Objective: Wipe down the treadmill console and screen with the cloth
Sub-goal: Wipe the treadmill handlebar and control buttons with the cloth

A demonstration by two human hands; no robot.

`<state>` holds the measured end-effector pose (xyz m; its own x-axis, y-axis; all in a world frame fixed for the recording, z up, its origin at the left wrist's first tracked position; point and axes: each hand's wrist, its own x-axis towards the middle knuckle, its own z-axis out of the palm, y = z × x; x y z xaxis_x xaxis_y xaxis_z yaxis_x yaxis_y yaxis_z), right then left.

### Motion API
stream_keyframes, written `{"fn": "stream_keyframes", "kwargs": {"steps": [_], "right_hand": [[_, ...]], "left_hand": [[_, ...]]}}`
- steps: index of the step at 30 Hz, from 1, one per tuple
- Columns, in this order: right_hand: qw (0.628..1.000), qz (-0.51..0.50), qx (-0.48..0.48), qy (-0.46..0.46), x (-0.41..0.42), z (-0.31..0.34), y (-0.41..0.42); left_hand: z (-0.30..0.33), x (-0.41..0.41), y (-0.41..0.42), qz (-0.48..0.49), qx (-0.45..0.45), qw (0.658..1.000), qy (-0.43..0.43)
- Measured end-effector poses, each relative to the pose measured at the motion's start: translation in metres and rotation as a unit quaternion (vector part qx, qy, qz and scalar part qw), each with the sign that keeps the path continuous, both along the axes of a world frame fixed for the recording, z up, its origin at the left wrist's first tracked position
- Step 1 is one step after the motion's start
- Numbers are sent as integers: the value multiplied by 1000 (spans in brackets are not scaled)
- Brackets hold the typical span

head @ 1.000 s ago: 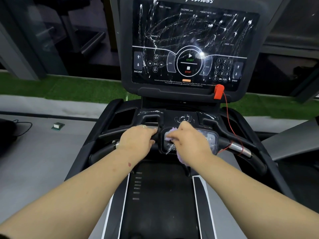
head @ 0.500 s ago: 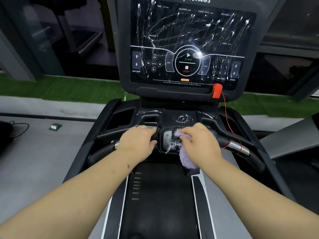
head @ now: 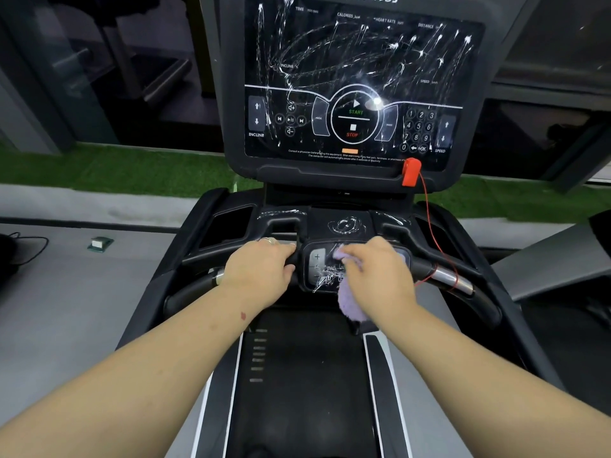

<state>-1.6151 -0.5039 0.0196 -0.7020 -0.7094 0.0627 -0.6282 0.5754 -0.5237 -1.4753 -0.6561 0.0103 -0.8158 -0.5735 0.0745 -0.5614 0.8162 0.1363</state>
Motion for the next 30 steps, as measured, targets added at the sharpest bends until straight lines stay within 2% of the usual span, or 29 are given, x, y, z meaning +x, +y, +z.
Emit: {"fn": "stream_keyframes", "kwargs": {"steps": [2,3,6,10,11,13,15,17,20,23,27,30], "right_hand": [[998,47,32,-19,8,-3,-7],[998,51,18,-45,7,2,-10],[968,16,-126,-216,-3,25,-8],[889,20,-209,-407,-12,47,-5],[872,25,-223,-434,-12,48,-7],[841,35,-253,-476,-10,52,-12],[815,43,-279,-506,-6,55,-14],[800,42,-292,-522,-5,57,-14],[812,35,-288,-507,-8,56,-14],[853,48,-285,-435,-11,53,-12],[939,99,-245,-220,-15,50,-4],[961,167,-219,-11,-16,44,-3]], "left_hand": [[1,1,0,-4,10,1000,-1],[2,2,-1,-8,20,1000,-5],[7,0,-5,-15,100,995,-9],[31,-7,5,19,188,969,158],[38,-11,9,30,236,952,192],[51,-18,14,34,386,894,225],[61,-21,18,24,523,824,217],[64,-20,19,11,609,766,203],[64,-17,20,24,661,721,206],[62,-15,16,48,680,697,224],[68,-17,16,66,680,691,239],[72,-19,19,78,704,661,247]]}}
